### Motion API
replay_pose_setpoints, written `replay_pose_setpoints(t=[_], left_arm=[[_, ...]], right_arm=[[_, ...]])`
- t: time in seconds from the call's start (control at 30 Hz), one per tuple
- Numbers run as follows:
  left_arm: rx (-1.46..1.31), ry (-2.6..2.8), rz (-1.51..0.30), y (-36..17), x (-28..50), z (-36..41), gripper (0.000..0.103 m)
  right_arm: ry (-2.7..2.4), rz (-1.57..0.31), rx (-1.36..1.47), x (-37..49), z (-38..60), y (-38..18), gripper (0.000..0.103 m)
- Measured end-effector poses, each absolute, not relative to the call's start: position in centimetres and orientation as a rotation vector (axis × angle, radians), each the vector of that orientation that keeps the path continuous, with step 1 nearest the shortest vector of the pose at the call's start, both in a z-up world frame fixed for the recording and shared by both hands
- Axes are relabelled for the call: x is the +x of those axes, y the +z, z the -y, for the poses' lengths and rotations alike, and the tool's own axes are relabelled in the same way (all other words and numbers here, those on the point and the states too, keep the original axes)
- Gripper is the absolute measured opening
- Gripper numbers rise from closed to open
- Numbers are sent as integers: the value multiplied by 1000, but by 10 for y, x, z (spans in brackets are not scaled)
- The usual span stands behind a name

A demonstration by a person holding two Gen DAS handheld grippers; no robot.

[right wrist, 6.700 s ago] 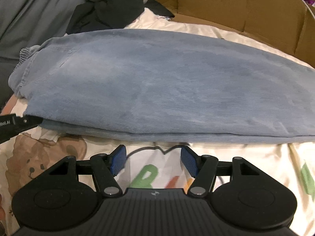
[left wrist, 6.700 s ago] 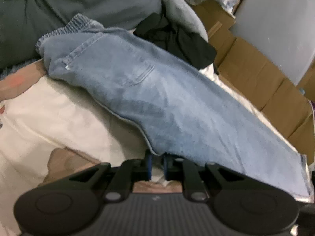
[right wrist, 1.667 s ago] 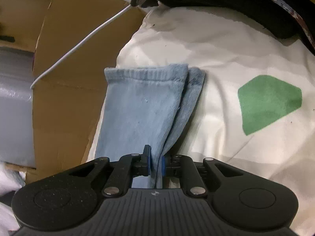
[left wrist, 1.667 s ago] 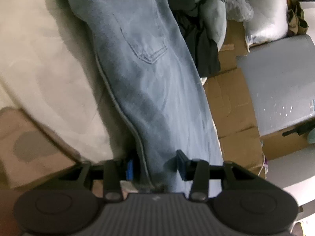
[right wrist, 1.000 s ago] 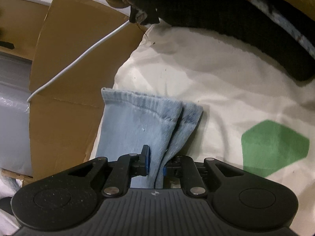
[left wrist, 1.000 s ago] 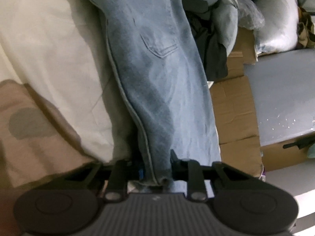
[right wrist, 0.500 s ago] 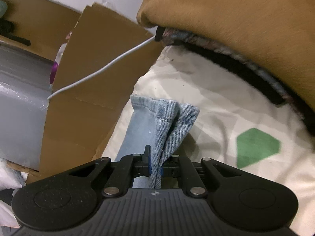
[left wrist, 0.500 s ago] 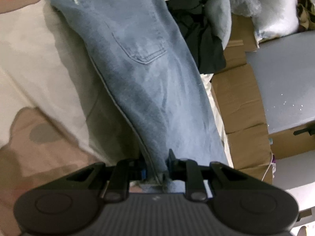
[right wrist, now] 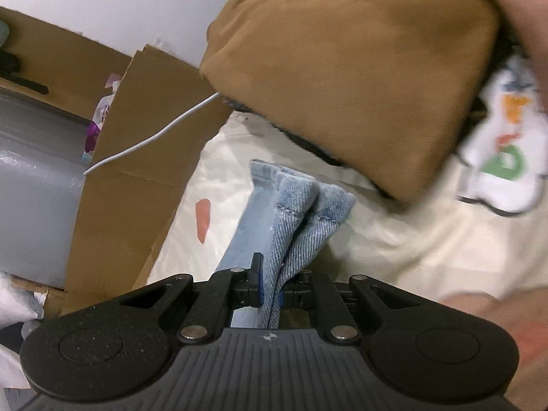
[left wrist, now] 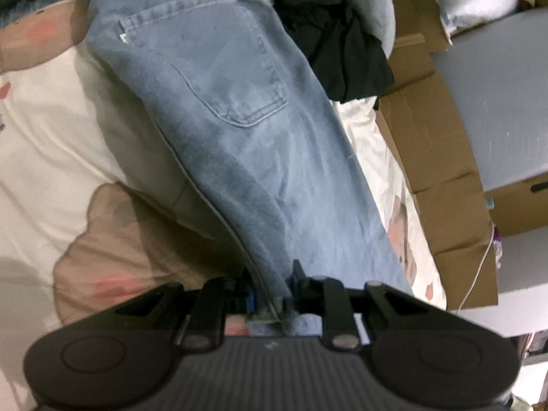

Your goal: Fold clothes

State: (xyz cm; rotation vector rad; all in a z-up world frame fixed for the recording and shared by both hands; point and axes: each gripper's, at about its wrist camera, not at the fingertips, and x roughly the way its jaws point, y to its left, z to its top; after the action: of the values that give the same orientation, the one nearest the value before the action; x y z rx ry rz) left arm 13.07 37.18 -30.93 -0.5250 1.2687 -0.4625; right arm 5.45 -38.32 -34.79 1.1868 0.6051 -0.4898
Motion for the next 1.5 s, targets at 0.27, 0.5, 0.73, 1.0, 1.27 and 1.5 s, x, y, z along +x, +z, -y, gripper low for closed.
replay_pose_setpoints(t=[0.27, 0.5, 0.73, 1.0, 1.27, 1.5], left_arm=[[-446, -459, -1332, -304, 113, -381, 20], [-386, -448, -1349, -293, 104, -381, 20], [-321, -457, -1375, -293, 98, -379, 20], [-312, -436, -1406, -305, 83, -383, 20], [-293, -439, -1419, -309, 82, -380, 20], [-268, -430, -1441, -318, 86, -366, 20]], right_arm=[[-583, -620, 1240, -1, 376, -340, 6], [-623, -669, 1251, -37, 370, -348, 6], [-677, -706, 1304, -78, 371, -358, 6], [-769, -738, 1355, -126, 363, -374, 6], [-805, -780, 1320, -144, 358, -379, 6], [-857, -801, 1312, -160, 359, -378, 6]])
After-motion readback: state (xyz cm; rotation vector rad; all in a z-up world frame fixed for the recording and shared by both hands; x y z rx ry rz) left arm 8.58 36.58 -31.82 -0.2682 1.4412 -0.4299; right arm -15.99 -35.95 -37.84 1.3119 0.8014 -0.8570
